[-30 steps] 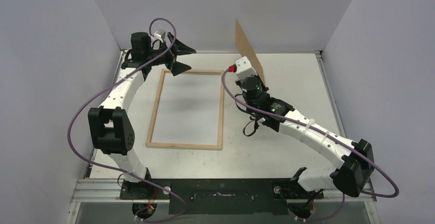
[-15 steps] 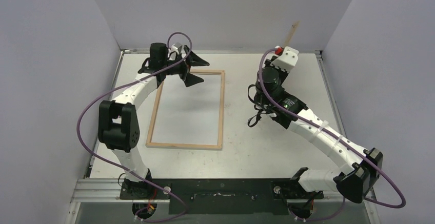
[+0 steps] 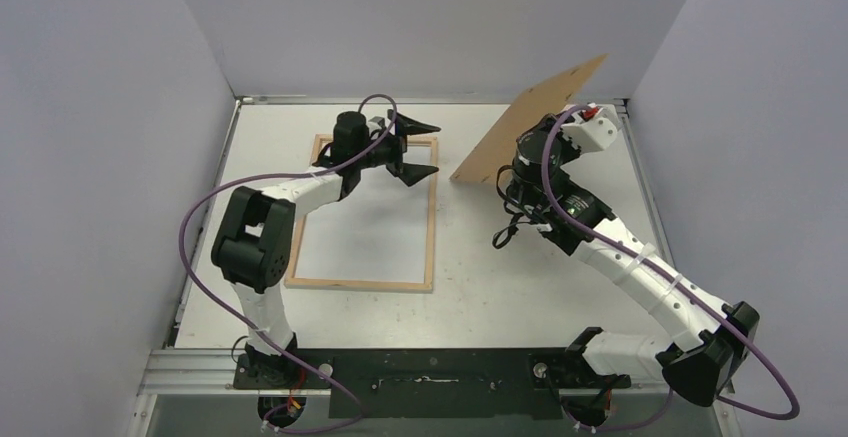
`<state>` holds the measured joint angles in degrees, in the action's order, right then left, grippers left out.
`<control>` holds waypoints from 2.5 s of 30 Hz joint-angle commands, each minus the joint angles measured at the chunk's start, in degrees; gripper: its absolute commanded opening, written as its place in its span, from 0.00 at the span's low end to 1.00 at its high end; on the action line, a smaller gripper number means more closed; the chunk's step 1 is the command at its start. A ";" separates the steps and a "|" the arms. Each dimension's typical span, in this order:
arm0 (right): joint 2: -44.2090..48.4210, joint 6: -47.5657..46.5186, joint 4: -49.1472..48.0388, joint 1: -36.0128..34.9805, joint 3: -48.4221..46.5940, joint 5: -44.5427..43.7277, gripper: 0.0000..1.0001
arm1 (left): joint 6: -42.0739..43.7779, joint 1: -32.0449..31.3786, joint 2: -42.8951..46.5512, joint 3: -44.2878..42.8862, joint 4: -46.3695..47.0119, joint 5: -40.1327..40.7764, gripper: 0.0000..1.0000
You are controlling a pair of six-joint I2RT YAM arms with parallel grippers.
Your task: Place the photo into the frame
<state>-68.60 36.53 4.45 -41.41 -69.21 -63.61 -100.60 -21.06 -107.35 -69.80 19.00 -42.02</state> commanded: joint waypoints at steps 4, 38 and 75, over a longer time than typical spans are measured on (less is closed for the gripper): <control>5.45 14.34 -4.62 0.25 -0.13 -1.02 0.00 | -15.01 -4.40 -3.19 -0.06 16.32 6.37 0.91; 4.15 18.92 -1.69 0.71 1.47 -4.30 0.00 | -18.06 -10.08 4.57 5.05 3.22 13.16 0.75; 10.75 38.67 21.33 0.60 3.03 2.04 0.18 | -10.21 -7.22 -2.79 -12.44 0.63 17.33 0.00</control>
<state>-61.25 73.23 22.76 -40.07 -65.56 -64.34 -118.28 -31.38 -109.91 -76.18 24.49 -24.82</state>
